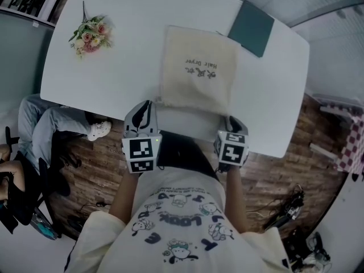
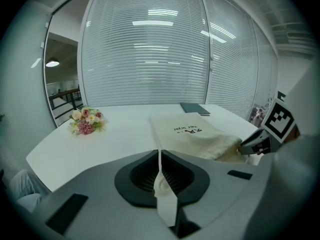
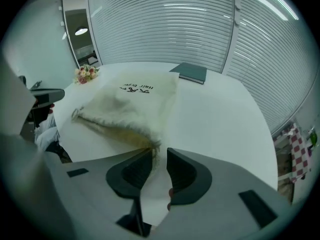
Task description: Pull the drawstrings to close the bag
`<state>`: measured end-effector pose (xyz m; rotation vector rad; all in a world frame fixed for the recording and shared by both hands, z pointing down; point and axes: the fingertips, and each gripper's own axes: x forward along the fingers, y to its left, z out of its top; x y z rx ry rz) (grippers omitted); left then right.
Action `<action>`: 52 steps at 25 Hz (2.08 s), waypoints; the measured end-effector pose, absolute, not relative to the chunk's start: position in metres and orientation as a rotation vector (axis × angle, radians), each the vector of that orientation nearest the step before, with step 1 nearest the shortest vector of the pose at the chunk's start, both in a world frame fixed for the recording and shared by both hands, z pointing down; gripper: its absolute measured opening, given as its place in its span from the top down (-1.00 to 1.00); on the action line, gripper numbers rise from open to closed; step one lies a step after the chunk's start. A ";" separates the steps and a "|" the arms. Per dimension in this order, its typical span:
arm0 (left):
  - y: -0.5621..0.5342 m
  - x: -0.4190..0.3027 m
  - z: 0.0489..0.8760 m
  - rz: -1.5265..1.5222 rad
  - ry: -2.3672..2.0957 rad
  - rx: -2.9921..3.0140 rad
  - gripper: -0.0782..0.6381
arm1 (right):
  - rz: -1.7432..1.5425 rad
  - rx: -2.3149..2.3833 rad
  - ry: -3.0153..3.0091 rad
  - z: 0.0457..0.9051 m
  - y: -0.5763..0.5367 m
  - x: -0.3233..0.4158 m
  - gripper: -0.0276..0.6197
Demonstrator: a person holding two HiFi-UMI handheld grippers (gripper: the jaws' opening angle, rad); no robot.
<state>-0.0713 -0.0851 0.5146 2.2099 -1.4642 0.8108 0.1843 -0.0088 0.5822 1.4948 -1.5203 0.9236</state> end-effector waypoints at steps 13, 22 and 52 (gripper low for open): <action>-0.088 -0.071 0.514 0.813 -1.436 2.231 0.64 | 0.905 1.425 -1.605 0.576 -0.013 0.172 0.39; -0.083 -0.082 0.523 0.893 -1.330 2.266 0.64 | 0.849 1.267 -1.658 0.588 -0.010 0.157 0.67; -0.068 -0.055 0.590 1.663 -0.538 2.390 0.25 | 0.918 1.138 -1.685 0.591 -0.003 0.162 0.81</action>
